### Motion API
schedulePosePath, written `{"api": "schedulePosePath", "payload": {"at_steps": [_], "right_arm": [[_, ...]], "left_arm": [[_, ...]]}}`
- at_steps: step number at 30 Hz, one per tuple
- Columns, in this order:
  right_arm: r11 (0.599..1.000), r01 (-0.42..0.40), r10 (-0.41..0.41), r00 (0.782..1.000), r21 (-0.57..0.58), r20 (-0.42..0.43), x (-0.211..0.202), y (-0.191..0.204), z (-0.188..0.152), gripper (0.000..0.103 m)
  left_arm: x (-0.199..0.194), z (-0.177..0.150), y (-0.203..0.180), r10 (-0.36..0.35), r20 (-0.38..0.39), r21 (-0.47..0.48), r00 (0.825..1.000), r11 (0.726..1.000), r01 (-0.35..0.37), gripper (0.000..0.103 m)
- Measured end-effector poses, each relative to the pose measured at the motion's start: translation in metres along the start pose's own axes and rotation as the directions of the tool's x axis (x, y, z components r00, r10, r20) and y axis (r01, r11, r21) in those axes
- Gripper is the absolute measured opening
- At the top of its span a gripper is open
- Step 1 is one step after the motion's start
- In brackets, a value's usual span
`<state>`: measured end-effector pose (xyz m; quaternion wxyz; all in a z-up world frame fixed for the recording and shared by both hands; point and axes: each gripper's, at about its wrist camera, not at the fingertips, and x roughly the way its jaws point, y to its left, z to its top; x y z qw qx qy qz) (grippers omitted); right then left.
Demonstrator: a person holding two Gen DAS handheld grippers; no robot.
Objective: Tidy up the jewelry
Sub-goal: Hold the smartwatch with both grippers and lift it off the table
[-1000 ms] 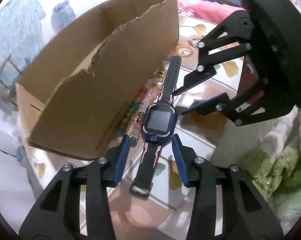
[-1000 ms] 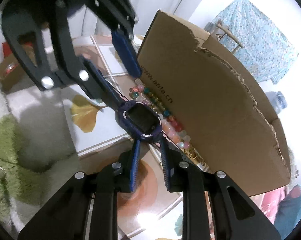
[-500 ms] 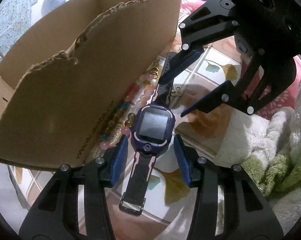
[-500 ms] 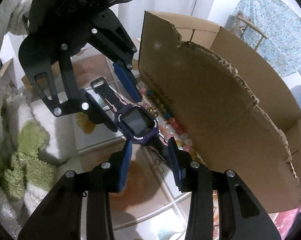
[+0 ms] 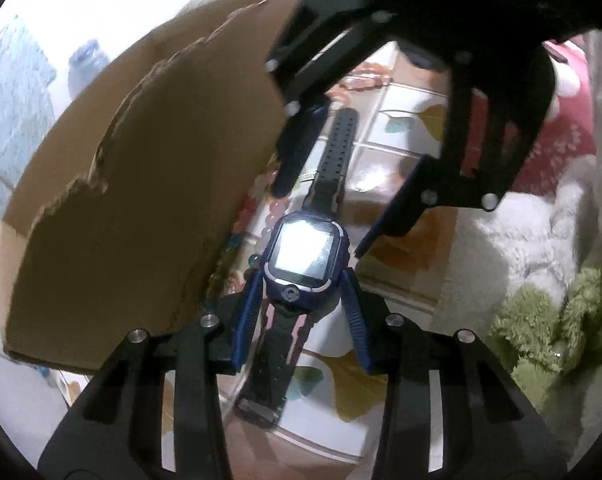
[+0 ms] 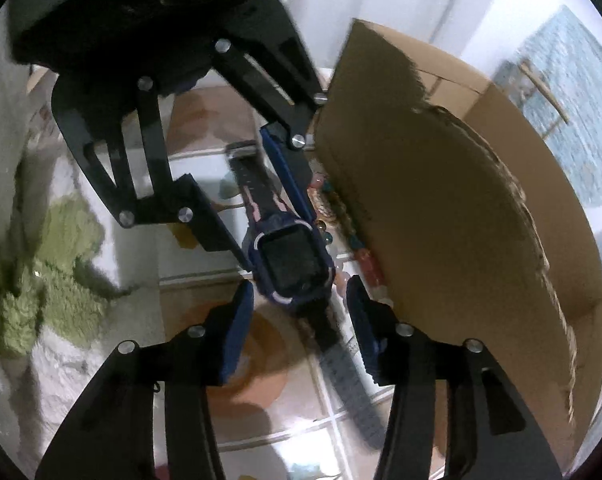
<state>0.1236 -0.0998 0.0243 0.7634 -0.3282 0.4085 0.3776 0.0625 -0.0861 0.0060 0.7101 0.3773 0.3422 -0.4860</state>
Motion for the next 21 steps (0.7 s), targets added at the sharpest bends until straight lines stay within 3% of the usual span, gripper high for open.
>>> {"api": "schedulePosePath", "payload": {"at_steps": [6,13,19,21], "right_arm": [[0.997,-0.015,0.013,1.0,-0.071,-0.025,0.003,0.008,0.0,0.048],[0.997,-0.074,0.075,0.996,0.008,-0.054,0.007,-0.01,0.006,0.051],[0.996,-0.079,0.081,0.995,0.039,-0.063,0.009,-0.023,0.012,0.051],[0.994,-0.089,0.093,0.994,0.059,-0.065,0.012,-0.025,0.015,0.045]], "left_arm": [[-0.005,0.001,-0.011,0.028,0.016,0.072,0.999,0.997,-0.029,0.037],[-0.018,-0.011,-0.025,0.055,0.049,0.113,0.997,0.992,-0.061,0.037],[-0.025,-0.016,-0.038,0.069,0.064,0.128,0.996,0.989,-0.077,0.037],[-0.024,-0.019,-0.042,0.073,0.066,0.125,0.995,0.989,-0.081,0.037]]}}
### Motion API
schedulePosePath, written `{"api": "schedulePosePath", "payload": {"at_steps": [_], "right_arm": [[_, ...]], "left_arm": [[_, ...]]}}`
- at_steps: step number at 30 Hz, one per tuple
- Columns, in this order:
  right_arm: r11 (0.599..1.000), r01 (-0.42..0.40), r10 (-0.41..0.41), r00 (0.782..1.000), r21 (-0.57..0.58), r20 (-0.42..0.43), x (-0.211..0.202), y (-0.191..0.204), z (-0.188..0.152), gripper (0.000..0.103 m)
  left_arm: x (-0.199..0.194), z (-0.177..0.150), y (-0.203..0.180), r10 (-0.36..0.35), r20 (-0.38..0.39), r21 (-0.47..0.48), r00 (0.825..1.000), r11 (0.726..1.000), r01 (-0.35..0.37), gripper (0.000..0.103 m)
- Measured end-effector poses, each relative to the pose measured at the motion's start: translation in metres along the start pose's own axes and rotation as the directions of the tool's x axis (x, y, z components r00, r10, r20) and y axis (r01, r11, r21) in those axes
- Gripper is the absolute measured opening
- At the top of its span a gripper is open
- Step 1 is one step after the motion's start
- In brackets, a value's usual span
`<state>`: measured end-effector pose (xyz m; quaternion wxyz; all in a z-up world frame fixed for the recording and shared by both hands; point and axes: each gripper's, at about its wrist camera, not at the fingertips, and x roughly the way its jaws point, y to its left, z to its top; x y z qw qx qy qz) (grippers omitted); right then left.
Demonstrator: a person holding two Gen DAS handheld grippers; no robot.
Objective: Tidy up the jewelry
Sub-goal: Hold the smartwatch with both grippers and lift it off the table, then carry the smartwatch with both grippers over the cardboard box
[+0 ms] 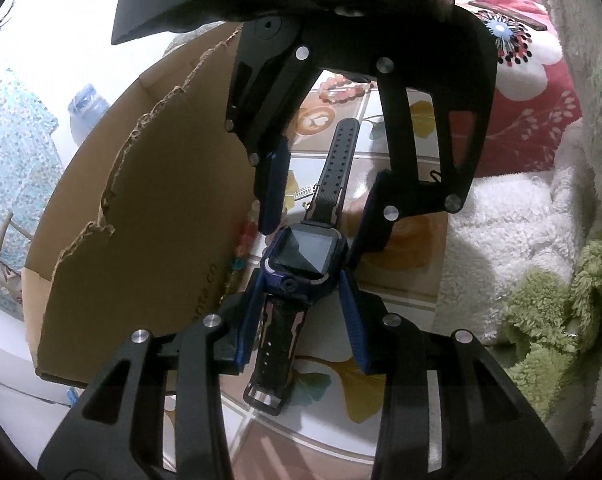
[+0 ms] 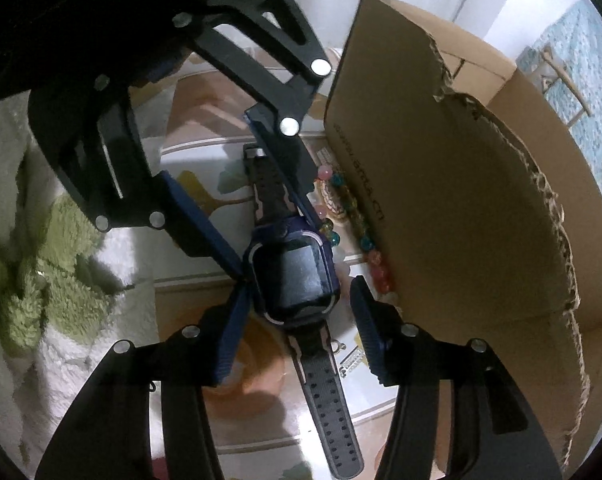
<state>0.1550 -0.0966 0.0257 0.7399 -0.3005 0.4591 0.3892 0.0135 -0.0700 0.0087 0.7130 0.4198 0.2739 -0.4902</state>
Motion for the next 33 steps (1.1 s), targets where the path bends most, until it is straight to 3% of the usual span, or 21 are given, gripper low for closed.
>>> {"api": "schedulePosePath", "payload": {"at_steps": [11,13,18,20,21,27,33], "right_arm": [[0.989,0.143,-0.142,0.99,-0.048,0.026,0.007,0.014,0.0,0.043],[0.985,0.161,-0.159,0.987,-0.069,0.032,0.01,0.017,-0.001,0.043],[0.98,0.176,-0.173,0.984,-0.09,0.039,0.013,0.024,-0.005,0.043],[0.979,0.18,-0.177,0.983,-0.098,0.043,0.012,0.026,-0.003,0.043],[0.978,0.186,-0.182,0.982,-0.096,0.045,0.011,0.028,-0.002,0.043],[0.975,0.201,-0.197,0.979,-0.091,0.05,0.009,0.033,-0.008,0.043],[0.952,0.286,-0.281,0.958,-0.109,0.061,-0.012,0.051,-0.007,0.043]], "left_arm": [[0.003,-0.009,0.032,-0.053,-0.06,-0.054,0.997,0.997,0.05,0.041],[0.004,-0.011,0.032,-0.061,-0.071,-0.048,0.996,0.997,0.058,0.046],[0.008,-0.013,0.035,-0.092,-0.078,-0.063,0.993,0.994,0.087,0.046],[0.01,-0.014,0.039,-0.11,-0.079,-0.084,0.991,0.991,0.103,0.043],[0.011,-0.014,0.042,-0.115,-0.079,-0.092,0.99,0.99,0.108,0.035],[0.013,-0.014,0.046,-0.11,-0.072,-0.078,0.991,0.992,0.104,0.032],[-0.01,-0.008,0.042,-0.063,-0.058,-0.071,0.996,0.996,0.059,0.027]]}}
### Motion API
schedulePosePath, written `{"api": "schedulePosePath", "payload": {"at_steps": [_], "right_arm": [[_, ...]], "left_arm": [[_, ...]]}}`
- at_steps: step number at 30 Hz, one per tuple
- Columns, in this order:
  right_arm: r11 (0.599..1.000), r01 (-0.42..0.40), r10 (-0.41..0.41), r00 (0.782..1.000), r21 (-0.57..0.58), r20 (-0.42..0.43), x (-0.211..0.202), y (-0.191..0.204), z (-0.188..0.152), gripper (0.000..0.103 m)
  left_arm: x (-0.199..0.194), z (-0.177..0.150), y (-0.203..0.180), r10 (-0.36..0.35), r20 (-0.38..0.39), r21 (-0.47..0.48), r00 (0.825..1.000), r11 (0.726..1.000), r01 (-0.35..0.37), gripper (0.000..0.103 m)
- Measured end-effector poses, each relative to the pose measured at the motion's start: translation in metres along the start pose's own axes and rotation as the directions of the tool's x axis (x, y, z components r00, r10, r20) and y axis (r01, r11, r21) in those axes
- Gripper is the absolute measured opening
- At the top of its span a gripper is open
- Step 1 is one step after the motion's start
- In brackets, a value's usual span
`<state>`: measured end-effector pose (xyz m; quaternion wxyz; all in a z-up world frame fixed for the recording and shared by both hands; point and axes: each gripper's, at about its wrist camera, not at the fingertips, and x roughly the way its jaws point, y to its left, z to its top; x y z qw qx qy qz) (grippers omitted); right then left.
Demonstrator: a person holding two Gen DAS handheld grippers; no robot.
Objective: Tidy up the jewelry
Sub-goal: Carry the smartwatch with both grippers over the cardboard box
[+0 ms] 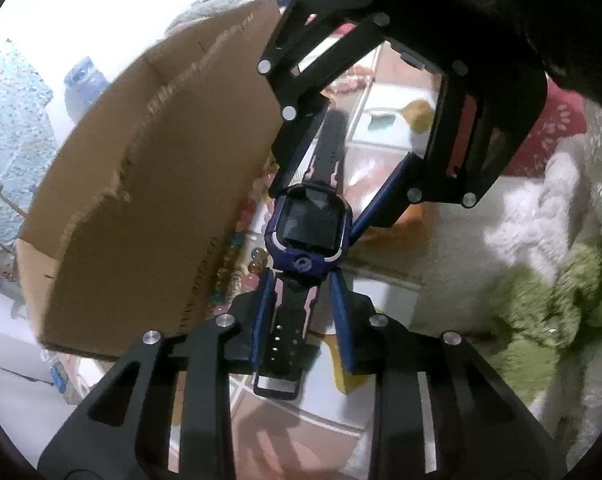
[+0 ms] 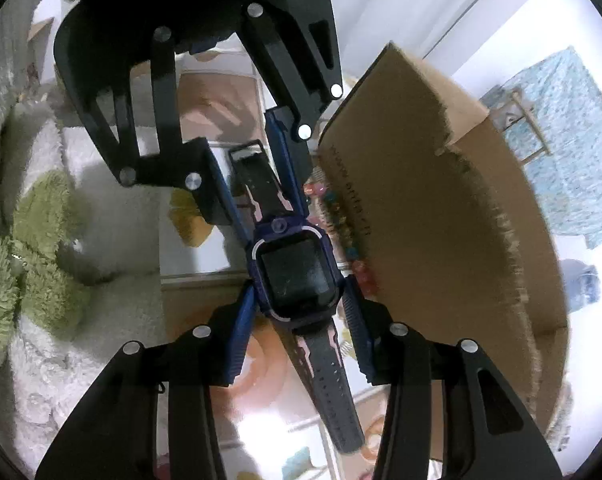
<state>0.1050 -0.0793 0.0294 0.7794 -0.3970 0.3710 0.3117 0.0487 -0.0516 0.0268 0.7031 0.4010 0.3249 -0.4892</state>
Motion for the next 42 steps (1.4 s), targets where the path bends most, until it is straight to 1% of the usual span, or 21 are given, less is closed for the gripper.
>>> {"api": "schedulePosePath", "payload": {"at_steps": [1,3,5,9,12,15,16,18,19,22,24,25,28,30,33,35,36,39,40,41,42], "right_arm": [[1.0,0.021,-0.021,1.0,-0.003,0.005,-0.008,0.001,0.002,0.043],[0.998,0.07,-0.07,0.997,-0.009,0.02,-0.026,0.003,0.006,0.043],[0.993,0.115,-0.114,0.993,-0.011,0.037,-0.044,0.005,0.009,0.043],[0.971,0.235,-0.232,0.971,-0.037,0.063,-0.083,0.01,0.018,0.043],[0.949,0.311,-0.307,0.949,-0.053,0.077,-0.109,0.009,0.023,0.043],[0.922,0.383,-0.376,0.922,-0.064,0.095,-0.134,-0.002,0.031,0.043],[0.915,0.399,-0.392,0.915,-0.066,0.098,-0.138,-0.007,0.033,0.043],[0.896,0.437,-0.429,0.897,-0.071,0.107,-0.149,-0.016,0.04,0.043],[0.887,0.456,-0.448,0.887,-0.072,0.109,-0.153,-0.023,0.041,0.043],[0.869,0.488,-0.479,0.871,-0.085,0.108,-0.15,-0.051,0.048,0.043],[0.862,0.497,-0.489,0.867,-0.097,0.102,-0.142,-0.071,0.05,0.043],[0.863,0.494,-0.486,0.869,-0.103,0.094,-0.134,-0.081,0.049,0.043],[0.881,0.46,-0.456,0.888,-0.115,0.061,-0.104,-0.11,0.042,0.043],[0.896,0.428,-0.427,0.904,-0.116,0.035,-0.082,-0.128,0.037,0.043],[0.922,0.371,-0.374,0.928,-0.107,-0.004,-0.053,-0.145,0.027,0.043],[0.943,0.318,-0.322,0.946,-0.096,-0.036,-0.031,-0.159,0.02,0.043],[0.953,0.289,-0.294,0.954,-0.091,-0.051,-0.02,-0.165,0.017,0.043],[0.975,0.206,-0.213,0.974,-0.087,-0.082,0.008,-0.177,0.011,0.043],[0.984,0.157,-0.165,0.982,-0.081,-0.095,0.021,-0.182,0.01,0.043],[0.988,0.13,-0.138,0.985,-0.079,-0.104,0.03,-0.186,0.01,0.043],[0.991,0.107,-0.115,0.987,-0.078,-0.11,0.038,-0.189,0.01,0.043]], "left_arm": [[-0.005,0.003,-0.001,0.011,0.0,0.001,1.0,1.0,-0.011,0.027],[-0.023,0.01,-0.006,0.07,0.017,0.038,0.997,0.997,-0.071,0.027],[-0.039,0.017,-0.01,0.112,0.04,0.064,0.993,0.991,-0.114,0.027],[-0.073,0.03,-0.015,0.18,0.092,0.103,0.979,0.977,-0.189,0.027],[-0.1,0.044,-0.017,0.247,0.141,0.16,0.959,0.95,-0.269,0.027],[-0.117,0.055,-0.012,0.283,0.178,0.182,0.943,0.932,-0.314,0.027],[-0.125,0.061,-0.007,0.301,0.199,0.193,0.933,0.921,-0.338,0.027],[-0.134,0.072,-0.001,0.324,0.223,0.207,0.919,0.906,-0.369,0.027],[-0.139,0.078,0.005,0.344,0.245,0.22,0.907,0.891,-0.397,0.027],[-0.138,0.092,0.021,0.364,0.276,0.234,0.89,0.872,-0.429,0.027],[-0.132,0.1,0.035,0.37,0.286,0.24,0.884,0.865,-0.44,0.027],[-0.128,0.101,0.04,0.369,0.286,0.241,0.885,0.866,-0.439,0.027],[-0.106,0.105,0.064,0.349,0.269,0.246,0.897,0.876,-0.415,0.027],[-0.081,0.11,0.088,0.318,0.244,0.245,0.916,0.894,-0.376,0.026],[-0.048,0.112,0.111,0.271,0.21,0.238,0.939,0.918,-0.318,0.026],[-0.031,0.11,0.123,0.242,0.19,0.232,0.952,0.931,-0.283,0.026],[-0.017,0.11,0.132,0.218,0.171,0.224,0.961,0.941,-0.254,0.026],[0.009,0.105,0.154,0.155,0.124,0.199,0.98,0.964,-0.177,0.026],[0.014,0.102,0.159,0.138,0.107,0.189,0.985,0.969,-0.157,0.026],[0.021,0.099,0.166,0.12,0.085,0.177,0.989,0.975,-0.134,0.026],[0.026,0.097,0.17,0.116,0.071,0.171,0.991,0.977,-0.127,0.026]]}}
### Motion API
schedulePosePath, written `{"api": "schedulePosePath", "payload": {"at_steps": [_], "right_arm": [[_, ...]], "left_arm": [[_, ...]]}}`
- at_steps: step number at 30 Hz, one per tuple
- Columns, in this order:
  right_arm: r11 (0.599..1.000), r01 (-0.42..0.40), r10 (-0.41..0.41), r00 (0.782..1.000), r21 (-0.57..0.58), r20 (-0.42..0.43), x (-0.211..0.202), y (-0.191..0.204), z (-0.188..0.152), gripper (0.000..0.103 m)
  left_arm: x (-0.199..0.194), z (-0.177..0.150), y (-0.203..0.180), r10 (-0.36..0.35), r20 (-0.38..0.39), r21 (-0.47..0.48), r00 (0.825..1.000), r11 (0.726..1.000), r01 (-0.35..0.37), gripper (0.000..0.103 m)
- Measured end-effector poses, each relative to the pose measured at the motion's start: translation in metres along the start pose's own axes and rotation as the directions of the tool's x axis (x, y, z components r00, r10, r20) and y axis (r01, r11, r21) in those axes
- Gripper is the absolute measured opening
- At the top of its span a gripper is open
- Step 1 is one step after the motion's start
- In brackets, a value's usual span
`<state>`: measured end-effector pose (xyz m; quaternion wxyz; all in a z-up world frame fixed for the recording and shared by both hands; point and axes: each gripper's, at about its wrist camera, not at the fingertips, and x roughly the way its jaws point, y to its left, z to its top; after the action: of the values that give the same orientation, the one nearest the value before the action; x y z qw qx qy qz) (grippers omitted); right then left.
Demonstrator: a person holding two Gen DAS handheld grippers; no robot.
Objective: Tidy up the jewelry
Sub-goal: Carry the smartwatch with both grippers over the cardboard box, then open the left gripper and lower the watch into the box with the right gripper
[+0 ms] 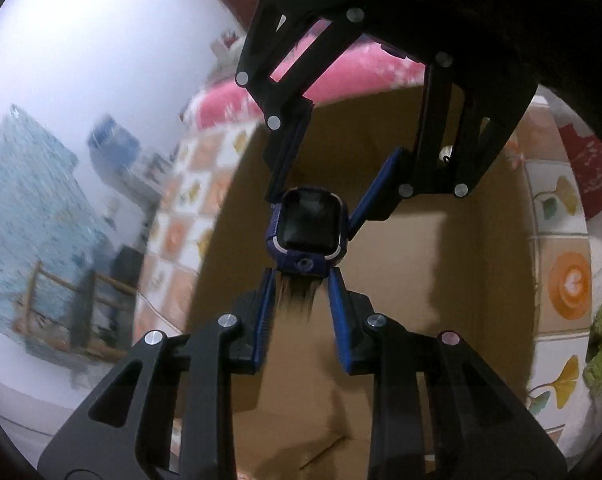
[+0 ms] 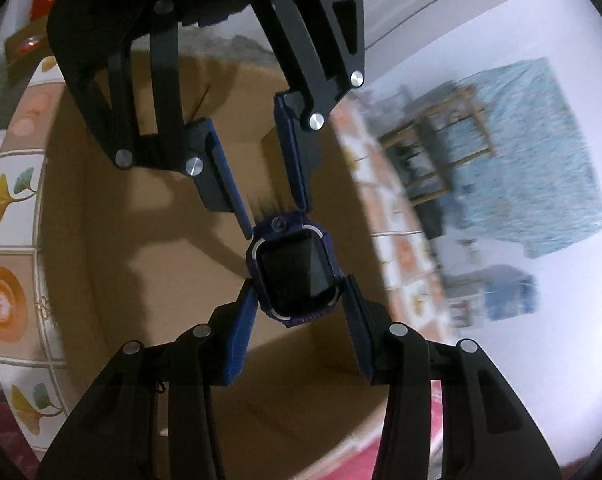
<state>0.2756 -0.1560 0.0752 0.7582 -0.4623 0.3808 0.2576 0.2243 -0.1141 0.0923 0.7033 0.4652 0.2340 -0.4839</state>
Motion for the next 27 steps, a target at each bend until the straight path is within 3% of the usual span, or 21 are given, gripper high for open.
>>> {"api": "schedulePosePath", "payload": {"at_steps": [4,7,11,13,16,20,21,24,27], "right_arm": [[0.99,-0.14,0.139,0.989,-0.01,-0.057,0.038,-0.009,0.011,0.043],[0.982,-0.188,0.185,0.976,-0.013,-0.117,0.067,-0.012,0.018,0.043],[0.976,-0.216,0.209,0.966,-0.029,-0.154,0.088,-0.01,0.023,0.041],[0.975,-0.217,0.206,0.96,-0.041,-0.192,0.095,-0.008,0.022,0.041],[0.975,-0.216,0.197,0.951,-0.053,-0.239,0.102,-0.003,0.018,0.041],[0.972,-0.232,0.235,0.939,0.04,-0.251,0.102,-0.013,0.012,0.041],[0.967,-0.239,0.253,0.938,0.085,-0.236,0.098,-0.019,0.013,0.042],[0.935,-0.249,0.287,0.95,0.254,-0.124,0.072,-0.05,0.008,0.042],[0.871,-0.23,0.267,0.963,0.433,-0.028,0.045,-0.081,-0.005,0.042]], "left_arm": [[0.016,-0.016,0.019,0.055,-0.089,-0.012,0.995,0.998,-0.056,0.028],[0.02,-0.025,0.033,0.123,-0.149,-0.033,0.981,0.991,-0.129,0.028],[-0.009,-0.03,0.049,0.172,-0.119,-0.135,0.978,0.973,-0.188,0.031],[-0.03,-0.033,0.054,0.204,-0.092,-0.194,0.975,0.956,-0.219,0.04],[-0.057,-0.041,0.052,0.261,-0.08,-0.263,0.962,0.925,-0.273,0.045],[-0.085,-0.054,0.042,0.311,-0.106,-0.377,0.944,0.866,-0.328,0.053],[-0.093,-0.059,0.04,0.325,-0.114,-0.421,0.939,0.84,-0.342,0.058],[-0.111,-0.077,0.039,0.346,-0.117,-0.531,0.931,0.77,-0.353,0.066],[-0.129,-0.098,0.028,0.37,-0.125,-0.624,0.921,0.692,-0.363,0.071]]}}
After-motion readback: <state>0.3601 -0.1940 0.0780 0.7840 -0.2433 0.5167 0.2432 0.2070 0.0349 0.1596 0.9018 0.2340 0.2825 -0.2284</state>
